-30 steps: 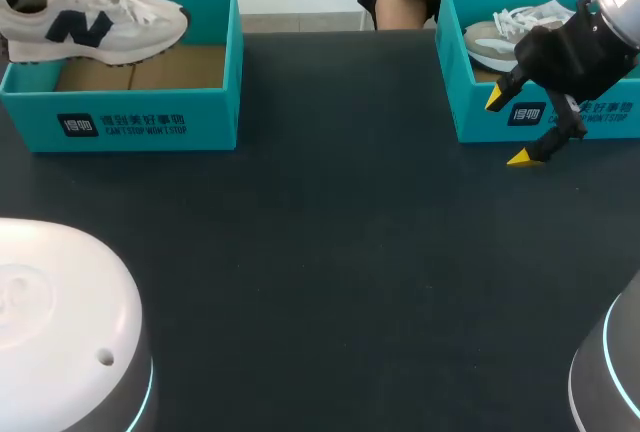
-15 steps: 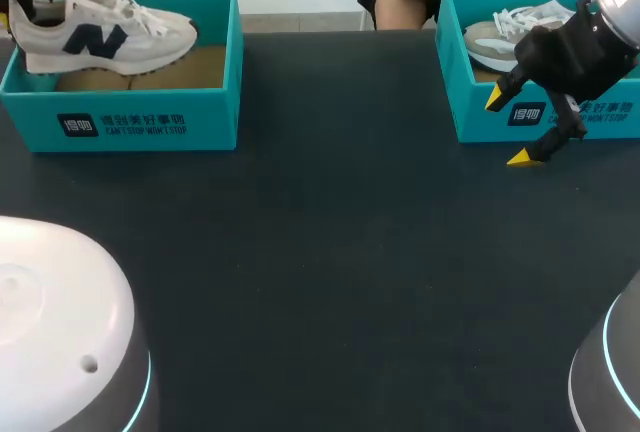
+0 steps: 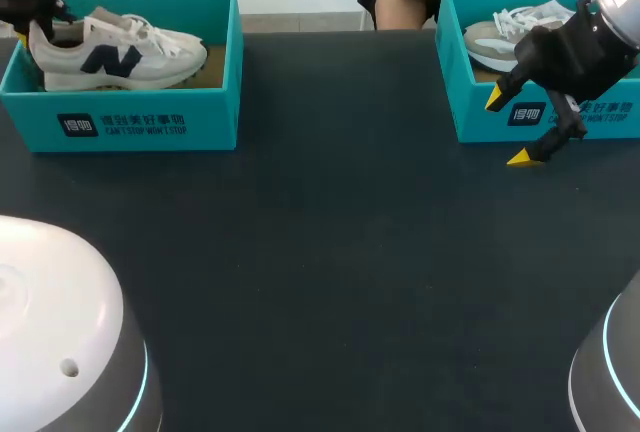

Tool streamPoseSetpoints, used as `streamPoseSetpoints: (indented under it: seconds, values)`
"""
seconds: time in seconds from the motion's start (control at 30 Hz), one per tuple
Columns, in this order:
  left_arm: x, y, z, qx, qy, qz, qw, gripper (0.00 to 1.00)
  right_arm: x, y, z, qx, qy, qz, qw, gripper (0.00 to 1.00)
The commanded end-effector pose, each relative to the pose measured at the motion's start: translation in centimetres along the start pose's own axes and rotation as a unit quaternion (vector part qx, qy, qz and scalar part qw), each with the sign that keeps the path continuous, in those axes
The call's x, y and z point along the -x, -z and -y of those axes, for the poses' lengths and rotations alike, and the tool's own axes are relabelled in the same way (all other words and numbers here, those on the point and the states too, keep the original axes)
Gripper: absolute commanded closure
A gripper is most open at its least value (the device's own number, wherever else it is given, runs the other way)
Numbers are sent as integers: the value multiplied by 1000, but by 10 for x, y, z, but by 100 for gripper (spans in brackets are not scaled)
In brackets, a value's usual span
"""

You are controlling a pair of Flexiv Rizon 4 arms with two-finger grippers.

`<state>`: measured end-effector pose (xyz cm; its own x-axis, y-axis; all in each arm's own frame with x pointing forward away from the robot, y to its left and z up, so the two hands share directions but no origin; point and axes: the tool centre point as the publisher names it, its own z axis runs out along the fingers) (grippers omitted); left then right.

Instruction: Take the shoe out of the shoebox, open the shoe tongue, remove and reinsert the insole, then place the shoe into the shoebox

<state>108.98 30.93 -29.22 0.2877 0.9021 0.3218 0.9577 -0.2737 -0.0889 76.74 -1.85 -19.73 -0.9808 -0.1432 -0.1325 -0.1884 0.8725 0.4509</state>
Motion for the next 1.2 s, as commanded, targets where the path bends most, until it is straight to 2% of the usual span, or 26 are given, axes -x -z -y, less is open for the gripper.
streamPoseSetpoints:
  seconds: [0.03,0.33,0.5,0.87,1.2]
  values:
    - [1,-10,-3,-1,-4,3,1000,100,1,-1,0,-1,0,-1,1000,0]
    - [9,-22,0,-12,-3,20,1000,100,1,-1,0,-1,0,-1,1000,0]
    - [17,-31,9,-11,-10,15,1000,100,1,-1,0,-1,0,-1,1000,0]
    - [30,-51,20,-34,-13,19,999,100,1,-1,0,-1,0,-1,1000,0]
    - [37,-74,15,-56,-11,11,998,100,1,-1,0,-1,0,-1,1000,0]
